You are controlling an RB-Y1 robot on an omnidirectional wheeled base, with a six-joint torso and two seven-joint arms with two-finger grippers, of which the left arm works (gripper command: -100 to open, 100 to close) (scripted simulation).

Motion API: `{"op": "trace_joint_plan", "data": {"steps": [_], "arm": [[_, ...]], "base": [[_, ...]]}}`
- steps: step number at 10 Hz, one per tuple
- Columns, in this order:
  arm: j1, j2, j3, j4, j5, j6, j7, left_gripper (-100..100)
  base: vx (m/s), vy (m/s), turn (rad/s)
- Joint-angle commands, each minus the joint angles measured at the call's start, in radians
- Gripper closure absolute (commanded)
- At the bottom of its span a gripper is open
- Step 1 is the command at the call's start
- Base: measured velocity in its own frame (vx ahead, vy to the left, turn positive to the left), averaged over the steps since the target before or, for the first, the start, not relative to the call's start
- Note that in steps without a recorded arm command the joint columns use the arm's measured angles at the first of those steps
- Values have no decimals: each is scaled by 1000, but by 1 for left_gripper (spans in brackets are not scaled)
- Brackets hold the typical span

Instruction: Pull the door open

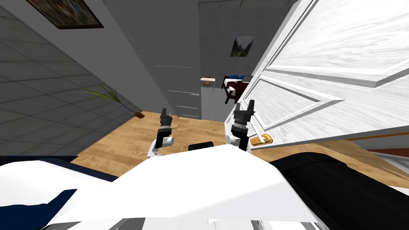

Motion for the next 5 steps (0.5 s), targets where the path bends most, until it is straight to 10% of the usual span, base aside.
{"op": "trace_joint_plan", "data": {"steps": [1, 5], "arm": [[-19, 8, -4, 36, 4, 3, 9, -100], [-64, 33, -11, 125, 18, 7, 35, -100]], "base": [[95, -32, -91], [113, -31, -90]]}}
